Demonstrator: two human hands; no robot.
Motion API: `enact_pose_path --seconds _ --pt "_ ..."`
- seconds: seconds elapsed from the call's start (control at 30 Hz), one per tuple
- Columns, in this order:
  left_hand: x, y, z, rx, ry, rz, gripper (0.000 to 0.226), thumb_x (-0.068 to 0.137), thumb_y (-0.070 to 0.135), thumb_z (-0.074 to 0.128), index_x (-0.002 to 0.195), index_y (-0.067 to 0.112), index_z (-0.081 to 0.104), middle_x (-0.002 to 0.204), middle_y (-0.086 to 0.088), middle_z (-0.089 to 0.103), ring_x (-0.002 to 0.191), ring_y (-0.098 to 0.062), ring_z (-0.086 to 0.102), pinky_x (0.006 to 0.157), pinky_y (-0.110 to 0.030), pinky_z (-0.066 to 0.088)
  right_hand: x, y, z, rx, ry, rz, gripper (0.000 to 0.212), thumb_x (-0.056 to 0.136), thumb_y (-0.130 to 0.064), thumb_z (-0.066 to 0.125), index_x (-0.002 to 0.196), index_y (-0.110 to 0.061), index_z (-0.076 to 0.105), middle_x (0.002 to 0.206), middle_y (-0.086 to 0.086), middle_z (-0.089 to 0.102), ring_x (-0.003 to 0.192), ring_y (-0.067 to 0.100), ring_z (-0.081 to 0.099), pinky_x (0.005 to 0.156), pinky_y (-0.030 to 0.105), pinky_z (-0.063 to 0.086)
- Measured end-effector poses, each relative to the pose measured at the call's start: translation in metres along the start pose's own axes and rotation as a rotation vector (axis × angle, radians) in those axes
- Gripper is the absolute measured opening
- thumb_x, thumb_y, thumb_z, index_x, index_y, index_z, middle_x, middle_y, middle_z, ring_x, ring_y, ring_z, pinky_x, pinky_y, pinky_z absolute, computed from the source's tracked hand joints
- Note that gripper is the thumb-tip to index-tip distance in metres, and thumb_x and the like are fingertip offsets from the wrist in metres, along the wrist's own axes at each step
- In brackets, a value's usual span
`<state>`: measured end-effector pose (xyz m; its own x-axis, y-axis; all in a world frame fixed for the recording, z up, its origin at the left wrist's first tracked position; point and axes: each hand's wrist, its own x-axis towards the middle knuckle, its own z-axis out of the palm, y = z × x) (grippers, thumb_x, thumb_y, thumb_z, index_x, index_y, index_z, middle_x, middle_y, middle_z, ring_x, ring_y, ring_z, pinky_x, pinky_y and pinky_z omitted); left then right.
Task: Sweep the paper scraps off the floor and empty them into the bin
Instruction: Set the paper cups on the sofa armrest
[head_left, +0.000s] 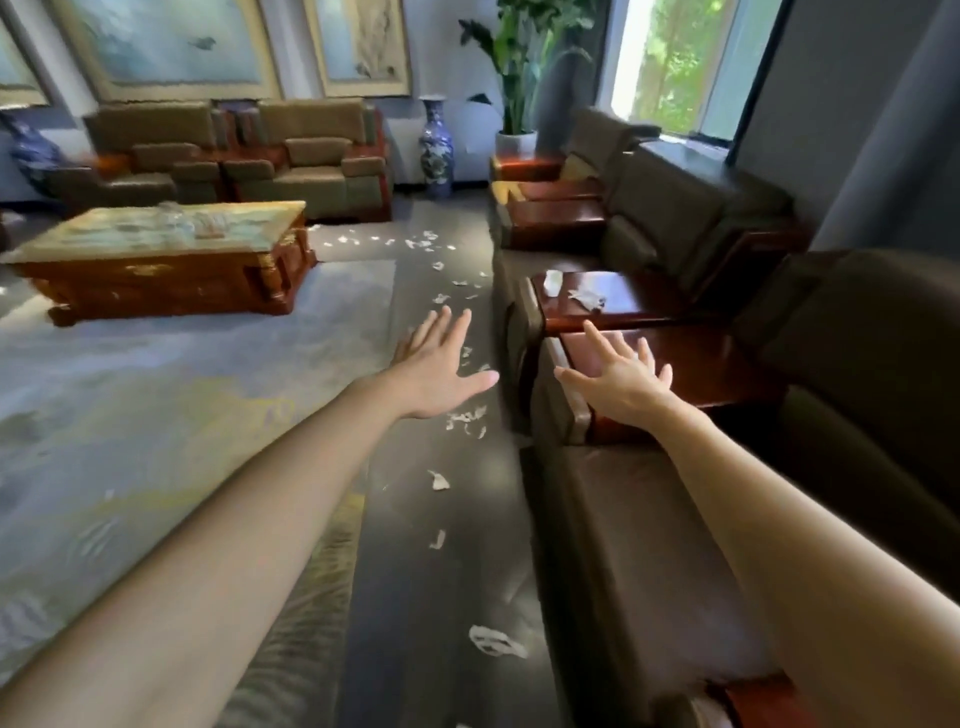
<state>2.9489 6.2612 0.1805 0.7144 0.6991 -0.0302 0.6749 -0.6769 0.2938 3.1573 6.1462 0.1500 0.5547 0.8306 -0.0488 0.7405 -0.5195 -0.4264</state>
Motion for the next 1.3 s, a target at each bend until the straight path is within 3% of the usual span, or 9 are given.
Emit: enact_pose_path --seconds 0.37,0.5,0.6,0.87,1.13,1.23,1.3 --pt "0.355 -0.068 0.040 0.062 -0.111 0.172 0.085 0.095 0.058 0.040 0.154 0.019 -0.008 0.161 -0.007 -0.013 0.148 -0.020 -0.012 0.119 -0.037 -0.004 0.324 0.037 0.043 0.055 0.097 0.199 0.080 0.084 -0.071 0.045 0.150 -0.045 0.007 0.162 0.004 0.009 0.148 0.030 -0.001 0.114 0.057 0.003" --pt "0.486 -0.051 0.049 -0.075 -0.145 0.267 0.085 0.094 0.056 0.045 0.155 0.017 0.001 0.162 -0.009 0.001 0.149 -0.021 0.000 0.117 -0.031 0.002 0.401 0.072 0.043 0.127 0.104 0.353 0.079 0.086 -0.069 0.044 0.151 -0.043 0.007 0.161 0.005 0.011 0.148 0.030 0.001 0.114 0.056 0.004" --pt "0.564 -0.027 0.070 -0.209 -0.218 0.340 0.083 0.093 0.055 0.048 0.155 0.017 0.007 0.162 -0.008 0.008 0.148 -0.022 0.007 0.119 -0.035 0.006 0.437 0.111 0.037 0.179 0.096 0.510 0.078 0.088 -0.067 0.044 0.151 -0.041 0.007 0.161 0.006 0.011 0.148 0.029 0.000 0.115 0.055 0.003" --pt "0.693 0.015 0.187 -0.449 -0.609 0.415 0.085 0.092 0.055 0.051 0.154 0.030 -0.001 0.162 0.004 0.008 0.148 -0.016 0.011 0.119 -0.040 0.017 0.488 0.199 0.104 0.287 0.071 0.892 0.086 0.088 -0.062 0.052 0.153 -0.032 0.006 0.161 0.009 0.013 0.148 0.030 0.008 0.118 0.054 0.013" --pt "0.777 -0.006 0.285 -0.468 -0.760 0.341 0.082 0.094 0.054 0.049 0.154 0.031 -0.002 0.162 0.004 0.009 0.147 -0.016 0.013 0.117 -0.040 0.020 0.556 0.257 0.194 0.482 0.005 1.153 0.115 0.076 -0.042 0.078 0.153 -0.027 -0.005 0.160 0.014 0.005 0.144 0.036 0.015 0.113 0.058 0.024" --pt "0.802 -0.014 0.303 -0.473 -0.762 0.288 0.082 0.094 0.053 0.049 0.154 0.030 -0.001 0.162 0.004 0.009 0.147 -0.015 0.015 0.118 -0.042 0.020 0.573 0.268 0.210 0.464 0.057 1.177 0.101 0.082 -0.024 0.076 0.153 -0.019 0.004 0.151 0.017 0.020 0.135 0.037 0.029 0.107 0.053 0.037" --pt "0.820 -0.014 0.308 -0.502 -0.715 0.258 0.081 0.094 0.052 0.050 0.154 0.029 0.001 0.162 0.003 0.011 0.146 -0.016 0.017 0.118 -0.042 0.021 0.592 0.272 0.207 0.472 0.161 1.119 0.086 0.085 -0.024 0.071 0.151 -0.014 0.016 0.146 0.016 0.028 0.129 0.036 0.036 0.101 0.048 0.042"
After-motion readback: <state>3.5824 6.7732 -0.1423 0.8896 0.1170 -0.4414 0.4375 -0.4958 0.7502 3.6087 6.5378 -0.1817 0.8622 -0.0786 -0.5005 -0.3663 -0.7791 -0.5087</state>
